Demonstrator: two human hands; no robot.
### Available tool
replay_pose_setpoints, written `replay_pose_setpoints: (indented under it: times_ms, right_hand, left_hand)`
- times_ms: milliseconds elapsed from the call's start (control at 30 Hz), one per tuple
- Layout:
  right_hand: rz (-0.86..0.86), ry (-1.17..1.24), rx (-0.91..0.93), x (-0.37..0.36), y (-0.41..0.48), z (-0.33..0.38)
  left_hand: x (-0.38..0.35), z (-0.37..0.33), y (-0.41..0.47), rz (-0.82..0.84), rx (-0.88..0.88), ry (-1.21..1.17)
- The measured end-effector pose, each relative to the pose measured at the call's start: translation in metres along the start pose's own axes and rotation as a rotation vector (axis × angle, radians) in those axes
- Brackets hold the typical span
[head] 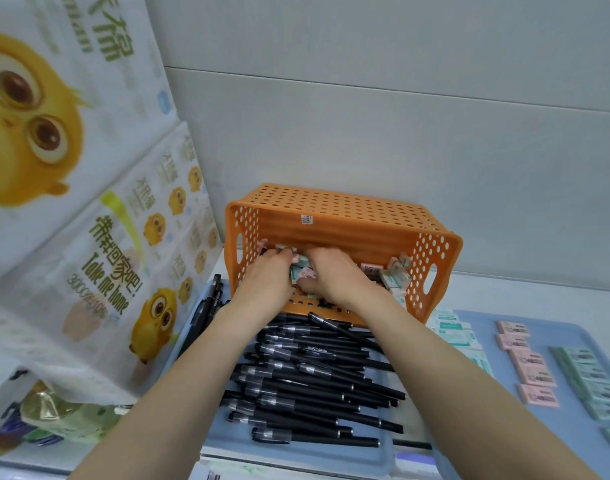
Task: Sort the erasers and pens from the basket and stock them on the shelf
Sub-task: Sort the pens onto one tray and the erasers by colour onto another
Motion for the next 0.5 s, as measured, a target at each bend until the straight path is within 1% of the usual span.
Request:
replay_pose_setpoints:
  times_ms: [167, 267, 300, 333, 400, 433, 500]
  right_hand:
    - [-0.103, 0.203, -0.100, 0.008, -0.005, -0.011]
    - [-0.184, 0.348, -0.171, 0.020, -0.010, -0.016]
    - [-0.202, 0.360, -0.176, 0.025, -0.011, -0.016]
    - [-0.214, 0.360, -0.171, 0.029, -0.013, -0.014]
    - [-0.212, 0.394, -0.144, 0.034, -0.017, -0.011]
    - [-0.200, 0.430, -0.118, 0.034, -0.019, -0.008]
    - [-0.174, 0.449, -0.027, 0.034, -0.022, 0.001]
  left_hand:
    - [0.006, -0.002, -0.002, -0.027, 0.016, -0.119]
    - [0.008, -0.005, -0.001, -0.047, 0.049, -0.342]
    - [0.006, -0.004, 0.000, -0.023, 0.088, -0.496]
    - [0.003, -0.003, -0.001, 0.034, 0.159, -0.737]
    - [-0.009, -0.006, -0.005, 0.208, 0.347, -1.309]
    - [-0.014, -0.009, -0.008, 0.279, 0.428, -1.519]
    - [-0.022, -0.015, -0.011, 0.379, 0.540, -1.753]
Point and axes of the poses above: each hand's wrist, its own y-axis towards the middle knuckle, its own x-axis out of the back of the hand, z = x × y, the point moved 8 cm from there along y, towards the middle knuckle, and after that the axes turned 9 degrees about x, right-handed, at the moved point
